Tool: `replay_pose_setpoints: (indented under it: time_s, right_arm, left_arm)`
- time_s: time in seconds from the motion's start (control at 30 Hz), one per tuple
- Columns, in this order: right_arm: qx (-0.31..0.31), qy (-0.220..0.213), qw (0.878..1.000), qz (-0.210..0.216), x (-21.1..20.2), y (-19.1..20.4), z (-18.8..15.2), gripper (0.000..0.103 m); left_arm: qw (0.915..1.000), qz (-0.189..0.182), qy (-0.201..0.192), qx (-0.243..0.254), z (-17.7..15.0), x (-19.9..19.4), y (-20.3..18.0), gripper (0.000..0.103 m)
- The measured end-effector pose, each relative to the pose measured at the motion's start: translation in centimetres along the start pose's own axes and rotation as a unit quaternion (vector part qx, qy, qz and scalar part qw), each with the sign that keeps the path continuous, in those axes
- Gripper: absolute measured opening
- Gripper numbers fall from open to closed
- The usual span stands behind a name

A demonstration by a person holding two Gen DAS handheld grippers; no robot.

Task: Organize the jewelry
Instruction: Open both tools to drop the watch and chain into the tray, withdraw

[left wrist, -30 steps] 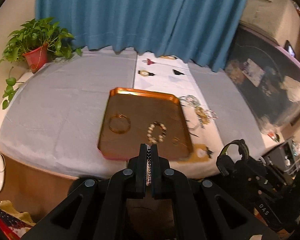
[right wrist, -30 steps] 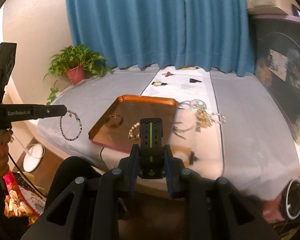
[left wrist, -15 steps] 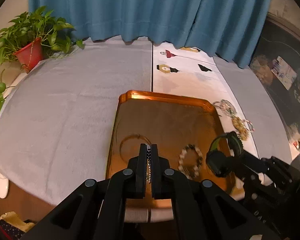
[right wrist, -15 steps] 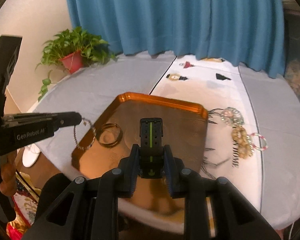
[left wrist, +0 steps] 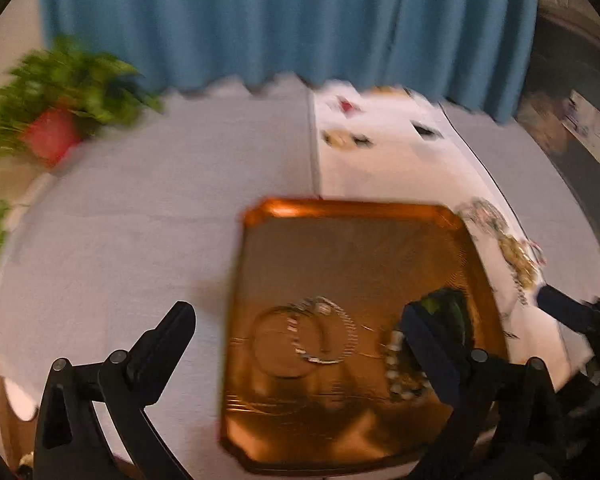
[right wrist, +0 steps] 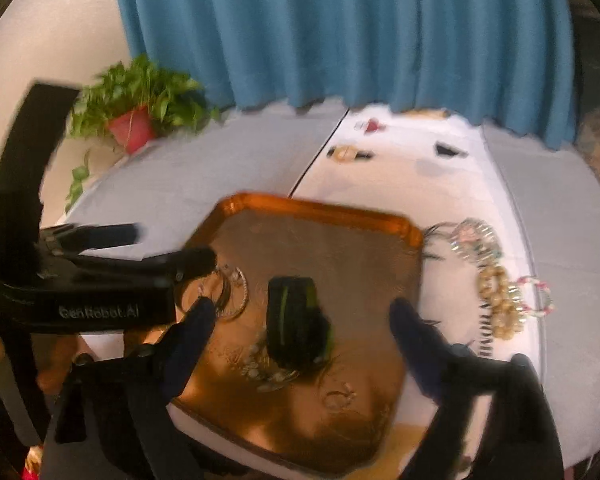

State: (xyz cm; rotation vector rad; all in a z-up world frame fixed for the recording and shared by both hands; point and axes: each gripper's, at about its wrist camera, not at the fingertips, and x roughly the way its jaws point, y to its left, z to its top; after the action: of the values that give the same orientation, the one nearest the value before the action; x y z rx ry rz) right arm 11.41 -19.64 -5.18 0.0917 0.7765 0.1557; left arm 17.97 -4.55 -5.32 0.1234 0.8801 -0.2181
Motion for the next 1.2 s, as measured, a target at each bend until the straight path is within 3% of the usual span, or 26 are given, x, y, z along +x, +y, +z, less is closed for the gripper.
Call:
replay_pose_setpoints:
  time_s: [0.17, 0.43, 0.83, 1.03, 1.2]
  right_arm:
    - [0.010, 0.003, 1.000, 0.006, -4.6, -0.1, -3.2, 0.089]
    - [0.031, -0.017, 0.999, -0.019, -11.9, -0.9, -7.9, 0.089]
    - [0.022, -0.072, 0.997, -0.024, -17.8, 0.6, -9.4, 0.089]
    - [0.054, -0.088, 0.993, -0.060, -18.4, -2.6, -9.3, 0.089]
    - [0.100, -0.081, 0.987, -0.093, -16.0, -7.5, -8.6, 0.088]
  left_arm:
    - [0.9990, 0.037, 0.016, -0.018, -4.0, -3.4, 1.3, 0.102]
    - [0.9969, 0.035, 0.042, -0.056, -9.9, -8.6, 1.6, 0.102]
    - [0.9990, 0.034, -0.002, -0.030, -10.9, -15.0, -1.3, 0.102]
    - [0.9989, 0.035, -0.004, -0.032, -10.5, -15.4, -1.8, 0.102]
    - [0.9987, 0.041, 0.006, -0.028, -9.7, -14.1, -2.2, 0.102]
